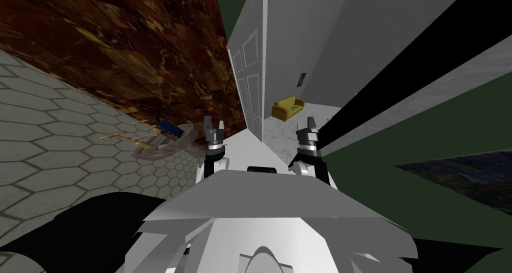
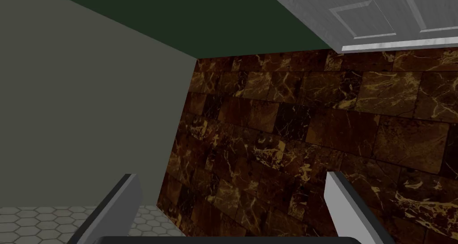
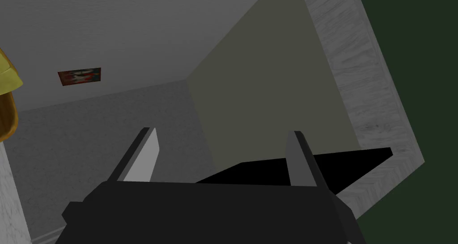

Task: Push the door open

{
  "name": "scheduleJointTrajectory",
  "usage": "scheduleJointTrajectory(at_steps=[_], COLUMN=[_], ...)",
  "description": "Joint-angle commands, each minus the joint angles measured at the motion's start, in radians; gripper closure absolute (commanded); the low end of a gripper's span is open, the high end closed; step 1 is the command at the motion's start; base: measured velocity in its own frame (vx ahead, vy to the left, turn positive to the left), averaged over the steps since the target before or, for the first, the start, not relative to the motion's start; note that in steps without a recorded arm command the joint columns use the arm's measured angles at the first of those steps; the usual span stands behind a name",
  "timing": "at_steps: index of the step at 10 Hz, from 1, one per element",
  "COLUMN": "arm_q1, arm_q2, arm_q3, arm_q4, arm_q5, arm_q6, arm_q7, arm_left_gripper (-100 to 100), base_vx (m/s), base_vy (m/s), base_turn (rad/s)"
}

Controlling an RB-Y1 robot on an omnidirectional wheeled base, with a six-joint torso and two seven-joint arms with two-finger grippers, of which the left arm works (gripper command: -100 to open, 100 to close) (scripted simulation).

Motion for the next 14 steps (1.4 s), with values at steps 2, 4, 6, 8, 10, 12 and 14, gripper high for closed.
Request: scheduleJointTrajectory(at_steps=[2, 4, 6, 8, 10, 12, 14], arm_q1=[-0.013, -0.022, -0.032, -0.045, -0.053, -0.068, -0.078], arm_q2=[0.012, 0.018, 0.025, 0.031, 0.036, 0.042, 0.046], arm_q3=[-0.017, -0.027, -0.040, -0.055, -0.066, -0.084, -0.096], arm_q4=[0.056, 0.092, 0.134, 0.186, 0.221, 0.282, 0.323], arm_q5=[0.000, 0.000, 0.000, 0.000, 0.000, -0.001, -0.001], arm_q6=[-0.009, -0.015, -0.022, -0.030, -0.036, -0.046, -0.053], arm_q7=[0.003, 0.005, 0.007, 0.009, 0.011, 0.014, 0.016], arm_left_gripper=[-100, -100, -100, -100, -100, -100, -100], base_vx=[0.097, 0.124, 0.093, 0.105, 0.108, 0.123, 0.097], base_vy=[0.029, 0.053, 0.038, 0.049, 0.054, 0.064, 0.055], base_turn=[-0.095, -0.071, -0.074, -0.079, -0.089, -0.105, -0.069])
